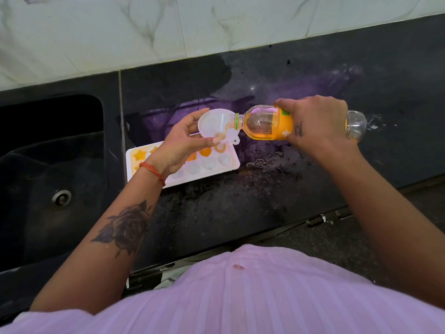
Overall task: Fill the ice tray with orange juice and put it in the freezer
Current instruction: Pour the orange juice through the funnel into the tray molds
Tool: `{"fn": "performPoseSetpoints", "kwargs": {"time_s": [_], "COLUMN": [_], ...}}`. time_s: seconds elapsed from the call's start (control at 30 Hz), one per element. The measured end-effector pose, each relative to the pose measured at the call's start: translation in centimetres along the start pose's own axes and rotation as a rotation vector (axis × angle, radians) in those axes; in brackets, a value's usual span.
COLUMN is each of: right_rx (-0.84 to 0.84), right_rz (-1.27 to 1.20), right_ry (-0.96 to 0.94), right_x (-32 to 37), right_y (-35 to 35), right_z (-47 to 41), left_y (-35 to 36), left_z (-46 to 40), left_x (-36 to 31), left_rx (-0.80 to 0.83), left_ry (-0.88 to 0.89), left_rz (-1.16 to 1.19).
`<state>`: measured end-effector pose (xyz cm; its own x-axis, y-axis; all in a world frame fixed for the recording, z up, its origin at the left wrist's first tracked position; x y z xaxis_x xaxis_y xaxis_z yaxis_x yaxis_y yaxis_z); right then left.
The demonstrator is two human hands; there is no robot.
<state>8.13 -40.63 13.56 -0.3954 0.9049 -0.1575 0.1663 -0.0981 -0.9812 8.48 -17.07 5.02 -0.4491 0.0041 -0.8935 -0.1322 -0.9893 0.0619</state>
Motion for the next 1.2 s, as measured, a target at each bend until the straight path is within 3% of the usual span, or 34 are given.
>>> {"fn": "performPoseSetpoints", "kwargs": {"time_s": [0.47,0.73,1.2], "right_rx": [0.009,0.072,0.088], "right_rz": [-0.019,-0.145,-0.252], "right_ry": [0.011,0.079,-0.009], "right_x": [0.0,0.3,5.1], "right_y": [0.0,0.0,-0.9], "right_z": [-0.2,-0.1,-0.7], "left_y": [0.2,0.1,-4.5], "left_z": [0.3,0.6,4.8], "left_x": [-0.4,-0.5,0.6], "left_rx": [0.002,-0.006,-0.086], "left_ry": [0.019,0.038,0.079], "left_rz": [0.016,0.066,0.128]}}
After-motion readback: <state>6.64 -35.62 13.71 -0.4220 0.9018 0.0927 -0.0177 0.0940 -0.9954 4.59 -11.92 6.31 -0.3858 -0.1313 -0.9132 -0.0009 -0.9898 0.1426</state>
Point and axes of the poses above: each hand's wrist, its own z-axis away from the middle knuckle, its own y-axis out of the palm, x = y × z, the point moved 2 cm from there along -z, towards the middle knuckle, and after that the axes turned 12 degrees about -y, right-handed, at the moved point
